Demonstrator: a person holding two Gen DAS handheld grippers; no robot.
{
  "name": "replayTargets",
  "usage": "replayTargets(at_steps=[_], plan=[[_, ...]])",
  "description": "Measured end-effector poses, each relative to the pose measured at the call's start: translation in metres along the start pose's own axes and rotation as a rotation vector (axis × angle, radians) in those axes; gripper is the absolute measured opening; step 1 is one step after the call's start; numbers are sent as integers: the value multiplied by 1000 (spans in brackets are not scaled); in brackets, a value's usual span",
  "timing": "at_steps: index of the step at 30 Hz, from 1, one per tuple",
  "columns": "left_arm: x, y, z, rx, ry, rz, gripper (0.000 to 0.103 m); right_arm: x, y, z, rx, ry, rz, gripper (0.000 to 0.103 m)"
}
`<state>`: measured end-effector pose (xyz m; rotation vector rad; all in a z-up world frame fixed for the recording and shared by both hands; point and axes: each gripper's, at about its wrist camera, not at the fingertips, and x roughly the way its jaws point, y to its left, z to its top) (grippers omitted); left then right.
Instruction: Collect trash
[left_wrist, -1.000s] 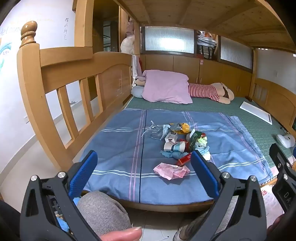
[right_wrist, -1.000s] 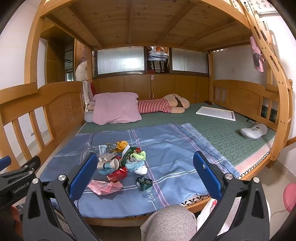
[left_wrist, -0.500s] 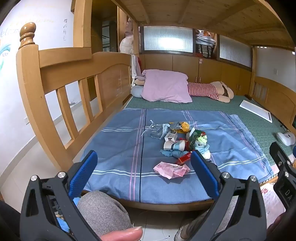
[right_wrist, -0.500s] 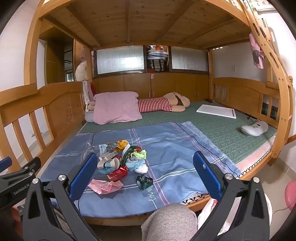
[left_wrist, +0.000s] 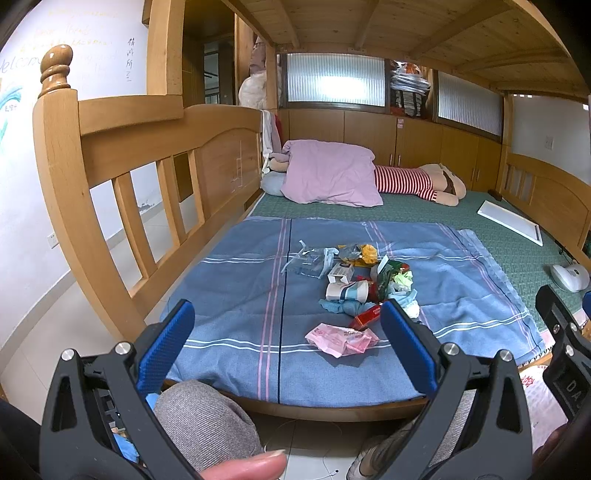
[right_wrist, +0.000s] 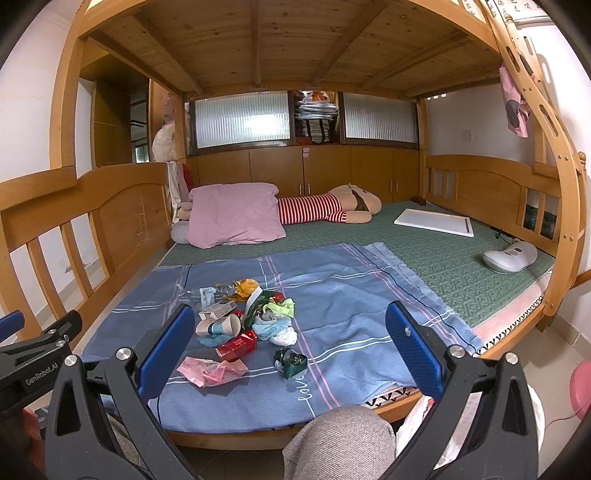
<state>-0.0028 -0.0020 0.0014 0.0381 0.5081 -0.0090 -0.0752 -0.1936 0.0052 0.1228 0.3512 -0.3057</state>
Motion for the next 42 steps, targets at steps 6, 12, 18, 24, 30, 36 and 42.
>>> replayTargets(at_steps=[6,12,18,24,30,36,42], plan=[[-1,1,1,-1,-6,0,100,1,0,-1,-1,-4,3,100],[-1,1,1,5,-16,-5,100,0,1,-1,-1,-5,5,100],[0,2,1,5,-15,-8,100,0,1,-1,-2,-4,5,100],[0,2,1,5,-15,-8,100,0,0,-1,-2,-4,5,100],[0,2,1,6,-15,-7,100,1,1,-1,-1,-3,5,100],[0,1,1,6,-15,-8,100,1,1,-2,-2,-3,4,100],[0,2,1,6,-15,-6,100,1,1,-1,-1,-1,4,100]])
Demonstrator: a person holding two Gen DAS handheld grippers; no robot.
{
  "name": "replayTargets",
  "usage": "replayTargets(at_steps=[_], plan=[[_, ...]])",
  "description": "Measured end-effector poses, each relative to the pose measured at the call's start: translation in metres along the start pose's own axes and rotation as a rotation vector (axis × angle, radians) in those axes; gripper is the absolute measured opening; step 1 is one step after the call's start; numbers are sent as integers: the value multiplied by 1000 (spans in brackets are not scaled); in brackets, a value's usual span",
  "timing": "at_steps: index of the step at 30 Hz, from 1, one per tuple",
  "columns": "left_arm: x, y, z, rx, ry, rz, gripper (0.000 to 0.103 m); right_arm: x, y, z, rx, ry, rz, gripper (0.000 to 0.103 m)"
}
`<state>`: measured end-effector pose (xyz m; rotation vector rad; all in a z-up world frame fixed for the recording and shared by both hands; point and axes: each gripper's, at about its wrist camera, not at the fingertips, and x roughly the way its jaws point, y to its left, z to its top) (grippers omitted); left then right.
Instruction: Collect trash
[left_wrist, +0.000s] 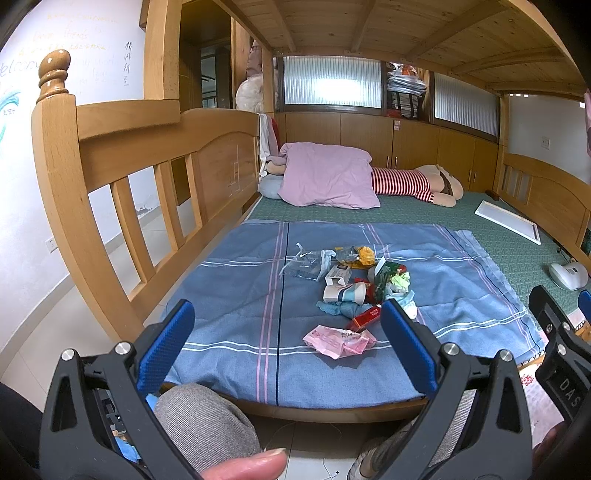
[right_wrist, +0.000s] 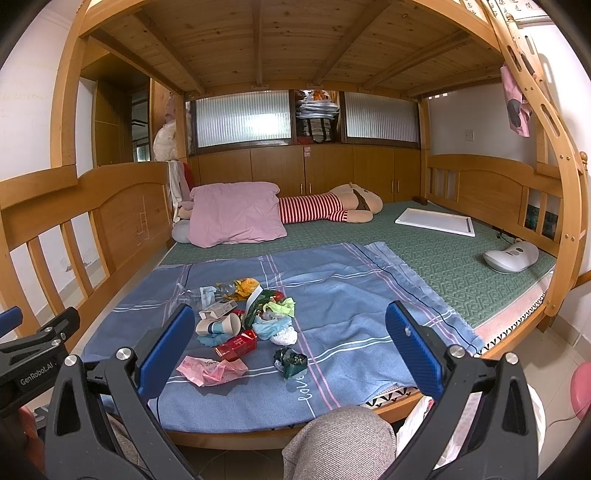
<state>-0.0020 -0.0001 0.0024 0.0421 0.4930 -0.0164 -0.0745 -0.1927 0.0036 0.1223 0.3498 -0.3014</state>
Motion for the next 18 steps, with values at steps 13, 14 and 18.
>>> replayTargets(at_steps=[13,14,18], plan=[[0,0,-1,1,0,-3,100,0,-1,1,2,0,1,100],[0,0,-1,1,0,-2,100,0,0,0,2,1,2,100],[0,0,-1,0,0,-2,100,1,0,0,2,2,1,100]])
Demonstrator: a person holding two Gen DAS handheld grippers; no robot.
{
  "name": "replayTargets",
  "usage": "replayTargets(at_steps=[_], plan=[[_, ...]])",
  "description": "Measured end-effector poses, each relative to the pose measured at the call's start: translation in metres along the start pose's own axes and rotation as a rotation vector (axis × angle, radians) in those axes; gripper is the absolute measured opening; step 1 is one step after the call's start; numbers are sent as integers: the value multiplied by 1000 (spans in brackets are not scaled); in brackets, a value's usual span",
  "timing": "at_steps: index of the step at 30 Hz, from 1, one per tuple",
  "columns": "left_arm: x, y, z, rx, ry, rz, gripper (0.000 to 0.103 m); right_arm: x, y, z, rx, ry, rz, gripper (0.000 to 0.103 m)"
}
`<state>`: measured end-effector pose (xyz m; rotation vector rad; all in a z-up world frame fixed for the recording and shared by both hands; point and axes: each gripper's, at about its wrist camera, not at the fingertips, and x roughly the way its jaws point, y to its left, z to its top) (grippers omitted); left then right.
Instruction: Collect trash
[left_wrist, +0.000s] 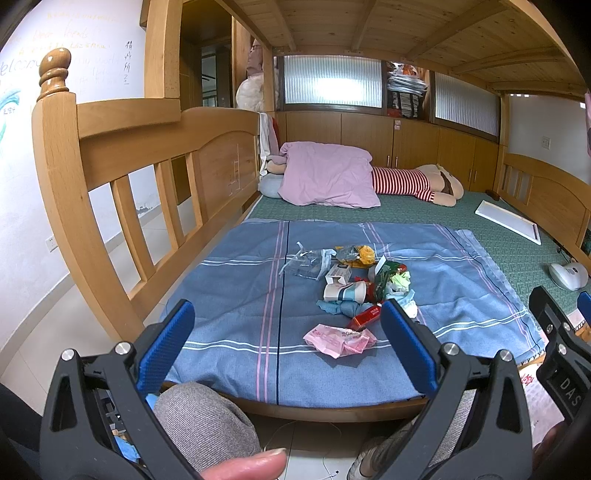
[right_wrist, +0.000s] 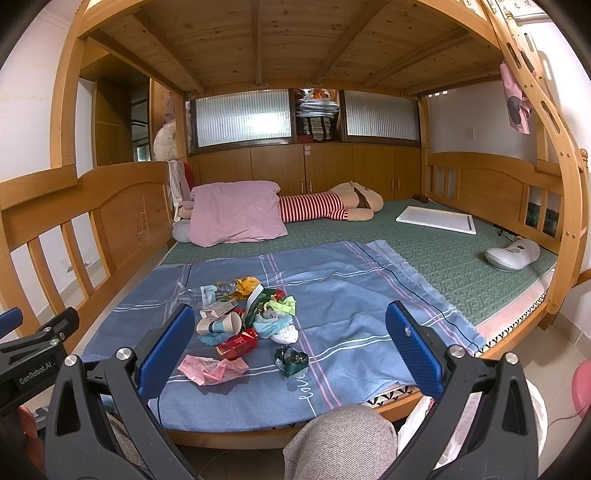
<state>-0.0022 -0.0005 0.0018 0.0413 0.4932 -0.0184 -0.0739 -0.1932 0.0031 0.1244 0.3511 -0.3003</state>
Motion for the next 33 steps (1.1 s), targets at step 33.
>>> replayTargets(at_steps=[33], plan=[[-8,29,-100,-116,190,-326,100,170,-9,-78,-21,458,44,100]])
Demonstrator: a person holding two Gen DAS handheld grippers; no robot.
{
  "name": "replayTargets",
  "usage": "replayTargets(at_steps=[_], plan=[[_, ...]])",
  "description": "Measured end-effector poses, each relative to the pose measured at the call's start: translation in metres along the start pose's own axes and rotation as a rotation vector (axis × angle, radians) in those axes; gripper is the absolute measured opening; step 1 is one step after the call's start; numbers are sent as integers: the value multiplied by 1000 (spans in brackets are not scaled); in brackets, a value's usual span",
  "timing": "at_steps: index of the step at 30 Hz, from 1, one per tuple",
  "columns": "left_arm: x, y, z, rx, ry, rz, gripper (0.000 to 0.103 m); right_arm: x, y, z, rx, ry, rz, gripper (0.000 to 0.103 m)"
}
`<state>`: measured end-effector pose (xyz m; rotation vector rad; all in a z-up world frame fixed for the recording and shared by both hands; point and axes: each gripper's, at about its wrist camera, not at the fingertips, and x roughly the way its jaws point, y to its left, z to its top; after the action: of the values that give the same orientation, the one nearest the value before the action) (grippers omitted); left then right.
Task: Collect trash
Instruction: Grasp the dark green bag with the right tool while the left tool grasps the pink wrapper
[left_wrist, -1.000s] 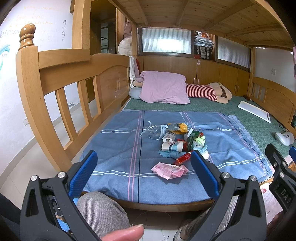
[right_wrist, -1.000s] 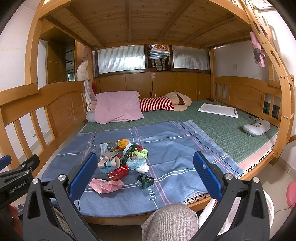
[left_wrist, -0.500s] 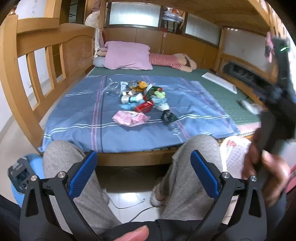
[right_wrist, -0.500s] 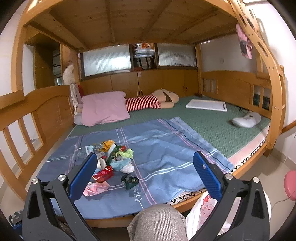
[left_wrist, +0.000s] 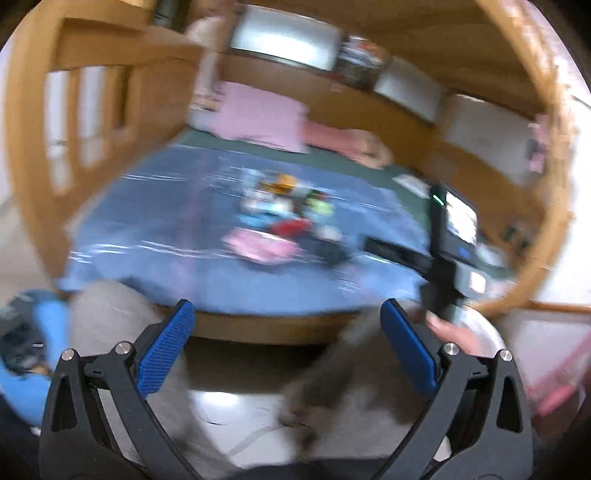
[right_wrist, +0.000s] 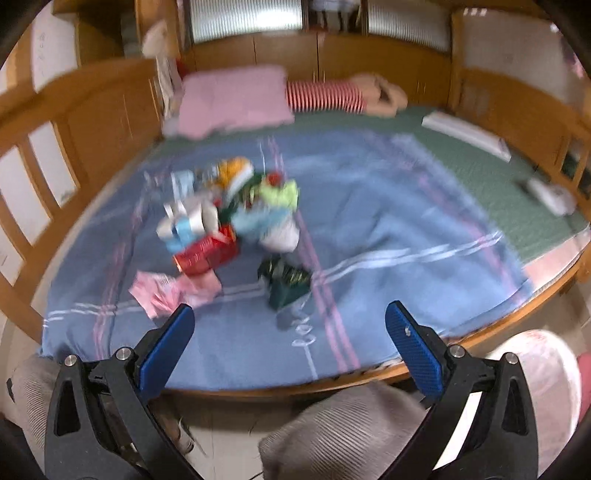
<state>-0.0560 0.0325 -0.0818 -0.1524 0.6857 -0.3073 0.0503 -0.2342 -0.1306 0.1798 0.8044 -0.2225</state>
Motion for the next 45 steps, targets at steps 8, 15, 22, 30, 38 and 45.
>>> replayTargets(at_steps=[8,15,22,30,38,45], plan=[[31,58,30,-112,-19,146,100,95,11,27,19,191,-112,100],[59,85,46,-129,-2,187,100,159,18,33,-43,349,-213,74],[94,95,50,-112,42,227,100,154,-5,32,80,361,-129,54],[178,37,46,137,98,179,100,114,-27,49,155,246,26,54],[283,-10,46,253,142,93,100,105,-43,47,227,212,146,54],[345,-22,33,298,255,4,79,108,-44,48,223,207,188,55]])
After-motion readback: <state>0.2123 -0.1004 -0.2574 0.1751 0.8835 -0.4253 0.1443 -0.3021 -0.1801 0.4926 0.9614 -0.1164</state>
